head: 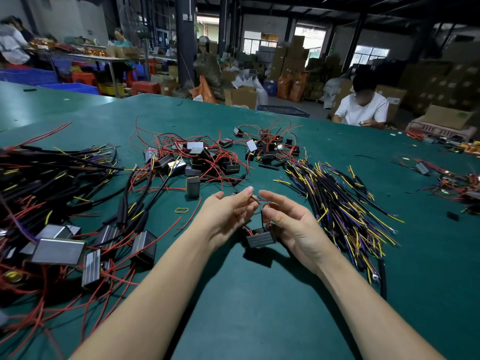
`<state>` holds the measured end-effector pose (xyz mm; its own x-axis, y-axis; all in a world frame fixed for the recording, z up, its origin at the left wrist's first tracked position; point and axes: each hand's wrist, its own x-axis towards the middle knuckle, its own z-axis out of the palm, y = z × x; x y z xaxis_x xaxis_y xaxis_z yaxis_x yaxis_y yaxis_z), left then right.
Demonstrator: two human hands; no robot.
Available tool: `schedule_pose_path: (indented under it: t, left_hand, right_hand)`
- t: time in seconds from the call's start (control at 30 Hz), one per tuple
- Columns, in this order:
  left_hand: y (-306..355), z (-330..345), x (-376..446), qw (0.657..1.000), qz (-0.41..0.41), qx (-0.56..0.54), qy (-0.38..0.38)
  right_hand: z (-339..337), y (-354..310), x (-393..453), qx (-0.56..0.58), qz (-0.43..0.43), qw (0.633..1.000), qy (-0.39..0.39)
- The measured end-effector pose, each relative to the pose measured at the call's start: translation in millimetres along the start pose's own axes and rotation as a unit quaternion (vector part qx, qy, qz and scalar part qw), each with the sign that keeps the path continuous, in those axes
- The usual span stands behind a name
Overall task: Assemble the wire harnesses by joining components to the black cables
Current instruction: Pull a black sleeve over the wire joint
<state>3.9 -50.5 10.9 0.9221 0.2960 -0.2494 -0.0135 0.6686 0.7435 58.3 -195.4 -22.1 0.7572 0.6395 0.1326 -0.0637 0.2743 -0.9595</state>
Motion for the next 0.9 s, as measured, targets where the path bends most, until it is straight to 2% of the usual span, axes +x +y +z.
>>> schedule_pose_path:
  t: [0.1,0.23,0.43,0.63,0.7,0.73,0.77,0.8,0.83,0.87,0.9]
  left_hand:
    - [1,0,0,1.000,-0.017,-0.023,-0.011]
    - [0,0,2,0.999,-0.014,0.014,-0.032]
    - [-2,-1,4,0.998,-0.031,0.022,-0.043]
    - [2,0,1,0.998,-0.038,0.028,-0.035]
    - [5,0,-2,0.997,-0.032,0.072,-0.026]
    - [6,-2,-4,0.990,-0.010,0.142,-0.010]
    - [7,-5,-5,0.965,0.039,0.259,0.023]
    - [8,-8,-4,0.908,0.124,0.394,0.072]
    - [8,-11,-4,0.833,0.231,0.488,0.122]
    - [10,-13,-5,0.770,0.340,0.515,0.161]
    - [10,-11,-9,0.733,0.434,0.495,0.172]
  right_hand:
    - [-1,0,0,-0.058,-0.025,0.998,0.022]
    - [-3,0,0,-0.110,-0.063,0.991,0.049]
    - [0,-1,-1,-0.135,-0.092,0.985,0.061]
    - [-1,-1,2,-0.184,-0.141,0.966,0.116]
    - [-3,0,3,-0.198,-0.147,0.959,0.140]
    - [-3,0,4,-0.206,-0.150,0.955,0.153]
    - [-4,0,4,-0.217,-0.152,0.950,0.164]
    - [-4,0,4,-0.228,-0.153,0.946,0.173]
    - [-5,0,4,-0.235,-0.153,0.943,0.180]
    - [-5,0,4,-0.234,-0.152,0.942,0.186]
    - [-4,-1,4,-0.230,-0.151,0.942,0.190]
